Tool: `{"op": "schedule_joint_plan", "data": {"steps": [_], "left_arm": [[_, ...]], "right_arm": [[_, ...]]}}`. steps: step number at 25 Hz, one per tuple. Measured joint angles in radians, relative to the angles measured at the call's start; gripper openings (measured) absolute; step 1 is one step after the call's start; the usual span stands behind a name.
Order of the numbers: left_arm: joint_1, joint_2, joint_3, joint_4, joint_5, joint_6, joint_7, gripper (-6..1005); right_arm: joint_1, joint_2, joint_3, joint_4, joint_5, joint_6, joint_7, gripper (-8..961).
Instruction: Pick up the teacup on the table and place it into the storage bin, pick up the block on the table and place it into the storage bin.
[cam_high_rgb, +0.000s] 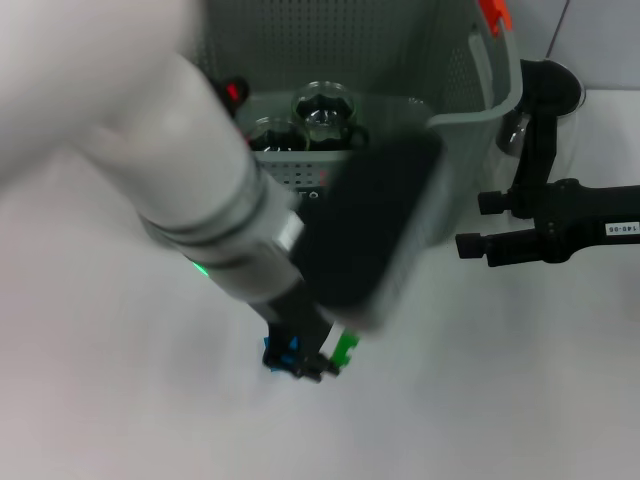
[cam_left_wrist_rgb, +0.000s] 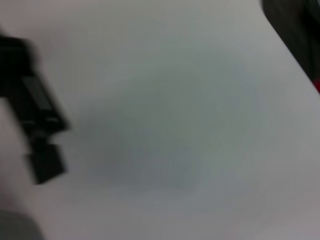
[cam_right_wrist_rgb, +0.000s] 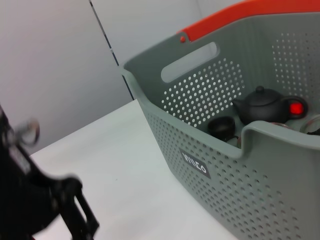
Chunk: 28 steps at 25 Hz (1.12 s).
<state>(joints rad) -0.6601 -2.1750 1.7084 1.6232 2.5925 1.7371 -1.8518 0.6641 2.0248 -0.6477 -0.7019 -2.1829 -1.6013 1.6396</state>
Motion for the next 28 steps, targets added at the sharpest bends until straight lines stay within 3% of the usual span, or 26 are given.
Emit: {"op": "schedule_joint_plan", "data": {"steps": [7, 13, 16, 23, 25, 28], "left_arm": [[0.067, 0.005, -0.411, 0.054, -0.275, 0.034, -0.005, 415], [0.026, 0.008, -0.693, 0.020, -0.354, -0.003, -0.102, 416], [-0.011, 0.023, -0.769, -0.023, -0.344, -0.063, -0.169, 416], [-0.097, 0.140, -0.807, -0.275, -0.302, -0.301, -0.391, 417], [-0.116, 0.157, -0.813, -0.337, -0.296, -0.329, -0.412, 417], [-0.128, 0.161, -0.815, -0.388, -0.282, -0.379, -0.421, 418]], "right_arm": [[-0.004, -0.004, -0.007, -0.002, 0.000, -0.015, -0.001, 944], [-0.006, -0.006, -0.007, -0.006, -0.001, -0.019, -0.001, 944], [-0.006, -0.006, -0.007, -0.008, -0.001, -0.026, -0.003, 944], [-0.006, -0.006, -0.007, -0.005, -0.001, -0.039, -0.013, 944], [-0.007, -0.006, -0.007, -0.002, -0.003, -0.040, -0.013, 944], [-0.009, -0.005, -0.007, 0.000, -0.004, -0.040, -0.014, 945]]}}
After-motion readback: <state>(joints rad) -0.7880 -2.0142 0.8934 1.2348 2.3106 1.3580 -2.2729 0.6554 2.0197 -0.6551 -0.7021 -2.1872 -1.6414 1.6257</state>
